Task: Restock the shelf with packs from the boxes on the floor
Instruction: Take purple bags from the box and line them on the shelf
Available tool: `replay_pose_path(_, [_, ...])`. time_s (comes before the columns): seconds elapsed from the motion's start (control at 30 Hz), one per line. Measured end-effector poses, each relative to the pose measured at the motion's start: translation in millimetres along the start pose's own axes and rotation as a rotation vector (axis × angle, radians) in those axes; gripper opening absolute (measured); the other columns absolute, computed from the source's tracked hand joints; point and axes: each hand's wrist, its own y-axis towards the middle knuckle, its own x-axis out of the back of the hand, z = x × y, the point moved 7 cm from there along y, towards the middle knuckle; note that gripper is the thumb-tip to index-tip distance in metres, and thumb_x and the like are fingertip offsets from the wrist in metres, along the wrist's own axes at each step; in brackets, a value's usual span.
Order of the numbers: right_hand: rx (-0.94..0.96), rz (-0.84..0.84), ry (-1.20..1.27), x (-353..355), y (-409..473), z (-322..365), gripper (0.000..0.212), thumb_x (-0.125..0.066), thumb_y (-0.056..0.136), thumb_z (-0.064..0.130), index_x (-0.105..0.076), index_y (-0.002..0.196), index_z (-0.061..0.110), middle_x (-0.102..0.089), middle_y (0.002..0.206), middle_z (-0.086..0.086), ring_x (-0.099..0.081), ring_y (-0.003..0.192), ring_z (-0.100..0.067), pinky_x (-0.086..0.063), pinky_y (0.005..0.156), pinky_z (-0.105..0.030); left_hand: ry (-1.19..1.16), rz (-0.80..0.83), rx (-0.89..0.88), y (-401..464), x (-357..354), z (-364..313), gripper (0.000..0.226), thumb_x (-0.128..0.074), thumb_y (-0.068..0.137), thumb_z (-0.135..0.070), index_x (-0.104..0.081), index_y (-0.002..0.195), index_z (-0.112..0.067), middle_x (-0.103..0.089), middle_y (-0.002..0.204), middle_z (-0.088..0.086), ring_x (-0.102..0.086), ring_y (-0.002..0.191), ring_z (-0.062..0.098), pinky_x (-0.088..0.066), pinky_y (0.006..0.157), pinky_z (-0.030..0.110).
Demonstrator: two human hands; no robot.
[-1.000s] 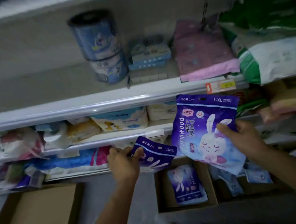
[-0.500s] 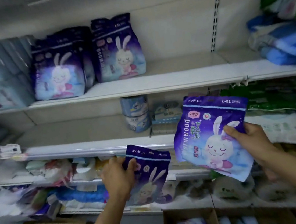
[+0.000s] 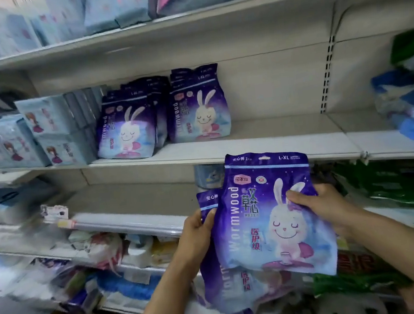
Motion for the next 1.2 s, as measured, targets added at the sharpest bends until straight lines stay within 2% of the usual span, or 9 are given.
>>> replay_pose_path(0.07, [0.012, 0.013, -0.007, -2.8, 2.8, 6.1, 0.019, -0.069, 0.086, 0.01, -0.067, 0.068, 0.005, -0.07, 0.066, -0.01, -0.062, 0.052, -0.009, -0.051, 0.055, -0.017, -0.052, -0.004, 0.002, -2.7, -3.3, -5.3, 0.019, -0.054, 0.101, -0.018, -0.07, 0.102, -0.009, -0.077, 0.093, 0.01, -0.072, 0.079, 0.018, -0.057, 0.068, 0.028])
replay_pose_path(0.17, [-0.012, 0.046, 0.026, -5.1, 5.7, 8.5, 0.02, -0.069, 0.086, 0.008, -0.066, 0.067, 0.002, -0.071, 0.069, -0.013, -0.063, 0.066, -0.022, -0.052, 0.077, -0.034, -0.137, -0.028, 0.037, -2.9, -2.1, -5.7, 0.019, -0.052, 0.101, -0.015, -0.07, 0.106, -0.01, -0.076, 0.096, 0.011, -0.073, 0.083, 0.021, -0.058, 0.073, 0.031])
replay_pose_path(0.27, [-0.04, 0.067, 0.057, -8.4, 7.2, 12.7, 0.019, -0.068, 0.086, 0.007, -0.065, 0.068, 0.0, -0.07, 0.075, -0.018, -0.062, 0.071, -0.025, -0.05, 0.084, -0.04, -0.187, -0.064, 0.046, -1.0, 3.6, -9.9, 0.018, -0.051, 0.101, -0.015, -0.067, 0.106, -0.008, -0.077, 0.09, 0.009, -0.072, 0.075, 0.019, -0.057, 0.064, 0.028])
replay_pose_path(0.53, [0.013, 0.061, 0.133, -19.5, 42.1, 65.8, 0.003, -0.069, 0.085, 0.006, -0.068, 0.083, 0.004, -0.072, 0.068, -0.006, -0.067, 0.059, -0.012, -0.056, 0.063, -0.024, -0.145, -0.136, -0.034, 29.7, 46.2, -44.2, 0.013, -0.053, 0.101, -0.019, -0.062, 0.106, -0.01, -0.073, 0.074, 0.007, -0.067, 0.059, 0.018, -0.057, 0.061, 0.032])
replay_pose_path(0.63, [0.037, 0.032, 0.199, -27.4, 66.0, 91.6, 0.005, -0.069, 0.085, 0.005, -0.067, 0.08, 0.006, -0.071, 0.062, -0.001, -0.066, 0.054, -0.01, -0.057, 0.065, -0.028, -0.12, -0.167, -0.069, 50.1, 69.6, -62.1, 0.012, -0.053, 0.101, -0.018, -0.063, 0.103, -0.012, -0.073, 0.072, 0.007, -0.067, 0.056, 0.018, -0.058, 0.06, 0.033])
replay_pose_path(0.73, [0.06, 0.006, 0.27, -35.5, 89.6, 120.9, 0.008, -0.066, 0.086, 0.003, -0.065, 0.08, 0.008, -0.07, 0.059, 0.001, -0.066, 0.051, -0.009, -0.056, 0.056, -0.025, -0.066, -0.189, -0.108, 70.8, 94.7, -79.4, 0.011, -0.054, 0.1, -0.016, -0.063, 0.102, -0.012, -0.073, 0.07, 0.005, -0.067, 0.056, 0.017, -0.057, 0.06, 0.031])
replay_pose_path(0.9, [0.23, -0.213, 0.283, -40.7, 120.4, 170.6, 0.014, -0.069, 0.086, 0.009, -0.064, 0.075, 0.017, -0.068, 0.077, 0.001, -0.065, 0.065, -0.011, -0.054, 0.075, -0.032, 0.009, -0.173, -0.11, 99.0, 130.7, -94.1, 0.01, -0.056, 0.099, -0.02, -0.063, 0.103, -0.013, -0.075, 0.078, 0.01, -0.07, 0.062, 0.022, -0.058, 0.065, 0.035])
replay_pose_path(1.0, [0.327, -0.271, 0.212, -55.4, 135.2, 189.6, 0.017, -0.066, 0.087, 0.01, -0.063, 0.072, 0.019, -0.066, 0.074, 0.005, -0.062, 0.064, -0.009, -0.052, 0.073, -0.026, 0.021, -0.132, -0.126, 116.2, 141.9, -103.6, 0.01, -0.057, 0.099, -0.019, -0.063, 0.102, -0.012, -0.075, 0.08, 0.01, -0.07, 0.063, 0.021, -0.059, 0.062, 0.033])
replay_pose_path(1.2, [0.395, -0.223, 0.015, -113.6, 172.9, 203.5, 0.022, -0.061, 0.089, 0.005, -0.063, 0.07, 0.017, -0.066, 0.074, -0.002, -0.061, 0.065, -0.011, -0.049, 0.065, -0.018, 0.052, -0.021, -0.126, 150.6, 149.9, -121.3, 0.01, -0.057, 0.099, -0.023, -0.063, 0.101, -0.015, -0.074, 0.089, 0.014, -0.07, 0.072, 0.025, -0.06, 0.066, 0.034])
